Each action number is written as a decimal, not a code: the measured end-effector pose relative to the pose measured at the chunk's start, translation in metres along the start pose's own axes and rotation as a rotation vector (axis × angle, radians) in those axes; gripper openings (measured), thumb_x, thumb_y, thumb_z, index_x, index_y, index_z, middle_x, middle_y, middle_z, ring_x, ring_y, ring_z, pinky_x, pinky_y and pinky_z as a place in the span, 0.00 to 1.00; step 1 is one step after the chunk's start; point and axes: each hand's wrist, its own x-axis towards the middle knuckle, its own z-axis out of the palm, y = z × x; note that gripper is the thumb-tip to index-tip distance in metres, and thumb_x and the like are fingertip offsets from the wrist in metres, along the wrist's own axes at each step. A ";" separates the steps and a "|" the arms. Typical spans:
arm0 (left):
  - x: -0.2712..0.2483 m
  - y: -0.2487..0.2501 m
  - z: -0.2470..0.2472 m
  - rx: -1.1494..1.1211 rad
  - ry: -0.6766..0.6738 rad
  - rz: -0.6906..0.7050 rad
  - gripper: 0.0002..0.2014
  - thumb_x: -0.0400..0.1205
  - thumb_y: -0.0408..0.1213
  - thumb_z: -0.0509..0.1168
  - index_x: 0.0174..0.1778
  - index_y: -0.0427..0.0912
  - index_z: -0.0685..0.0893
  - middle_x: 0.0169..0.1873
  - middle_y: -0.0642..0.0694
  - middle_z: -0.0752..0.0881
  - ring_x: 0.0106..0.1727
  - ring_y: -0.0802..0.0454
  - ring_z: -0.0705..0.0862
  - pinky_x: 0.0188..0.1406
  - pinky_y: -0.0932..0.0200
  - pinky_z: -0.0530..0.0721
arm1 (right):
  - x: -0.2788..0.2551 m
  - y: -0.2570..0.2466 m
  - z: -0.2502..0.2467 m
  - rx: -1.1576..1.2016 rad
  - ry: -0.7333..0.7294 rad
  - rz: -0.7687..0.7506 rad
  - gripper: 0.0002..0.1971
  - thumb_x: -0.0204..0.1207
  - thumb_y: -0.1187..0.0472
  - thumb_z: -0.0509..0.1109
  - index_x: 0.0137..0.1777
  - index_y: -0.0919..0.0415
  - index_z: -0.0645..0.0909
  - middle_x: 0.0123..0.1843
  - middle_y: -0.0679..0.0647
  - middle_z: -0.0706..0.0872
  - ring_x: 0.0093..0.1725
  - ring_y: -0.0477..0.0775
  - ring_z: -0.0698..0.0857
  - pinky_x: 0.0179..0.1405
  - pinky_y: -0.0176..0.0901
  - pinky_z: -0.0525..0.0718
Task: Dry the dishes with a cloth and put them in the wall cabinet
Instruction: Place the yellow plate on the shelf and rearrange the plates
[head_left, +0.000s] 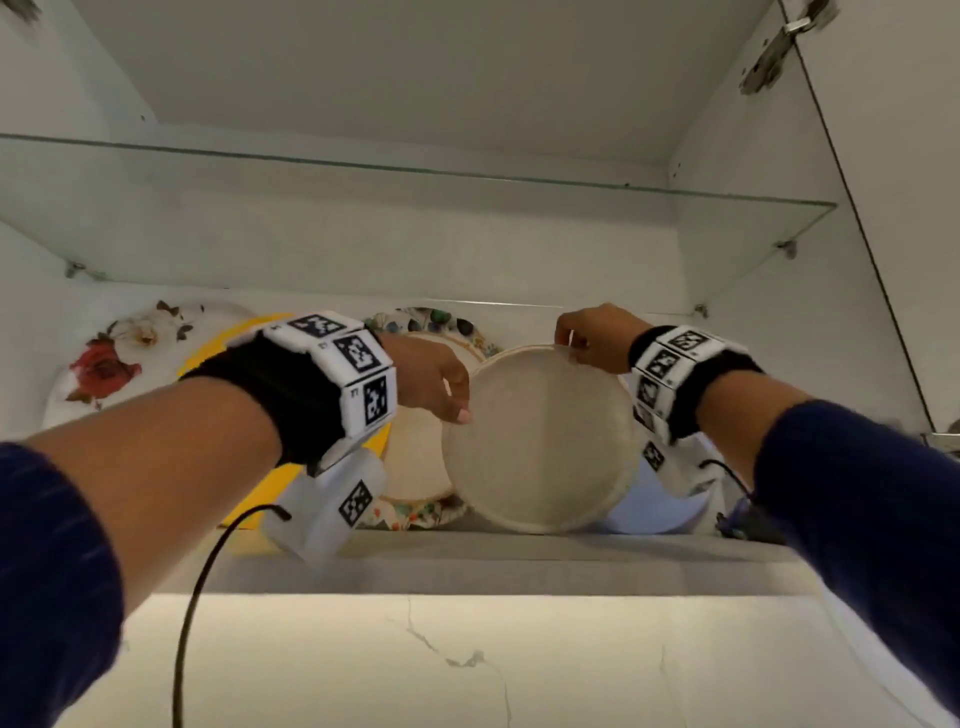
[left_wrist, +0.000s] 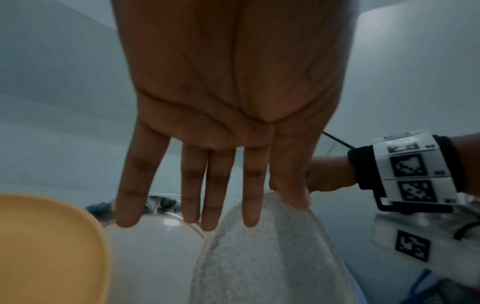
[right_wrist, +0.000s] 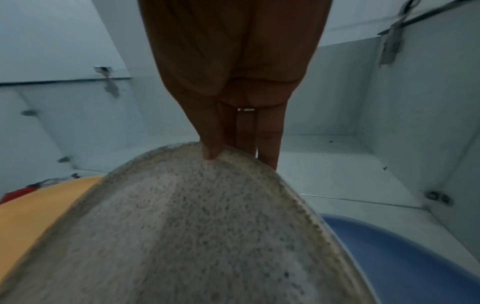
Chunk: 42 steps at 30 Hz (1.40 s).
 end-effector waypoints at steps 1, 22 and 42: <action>0.007 -0.001 -0.002 0.010 -0.005 -0.011 0.20 0.84 0.44 0.59 0.71 0.41 0.75 0.69 0.44 0.76 0.60 0.48 0.76 0.42 0.72 0.73 | 0.010 0.001 0.005 -0.003 0.005 0.022 0.14 0.79 0.66 0.64 0.63 0.62 0.78 0.62 0.61 0.83 0.62 0.61 0.79 0.55 0.43 0.74; 0.101 -0.037 0.032 0.129 0.011 -0.184 0.26 0.85 0.44 0.59 0.78 0.44 0.62 0.75 0.40 0.69 0.74 0.44 0.69 0.50 0.71 0.77 | 0.048 0.040 0.101 -0.184 -0.269 0.126 0.35 0.80 0.65 0.65 0.82 0.64 0.49 0.81 0.66 0.58 0.78 0.62 0.64 0.69 0.44 0.63; 0.128 -0.036 0.076 0.132 -0.154 -0.089 0.24 0.84 0.34 0.61 0.77 0.38 0.67 0.76 0.43 0.69 0.69 0.51 0.72 0.33 0.75 0.70 | 0.046 0.055 0.126 -0.235 -0.230 0.127 0.58 0.65 0.58 0.80 0.81 0.43 0.37 0.71 0.67 0.61 0.54 0.69 0.79 0.48 0.55 0.81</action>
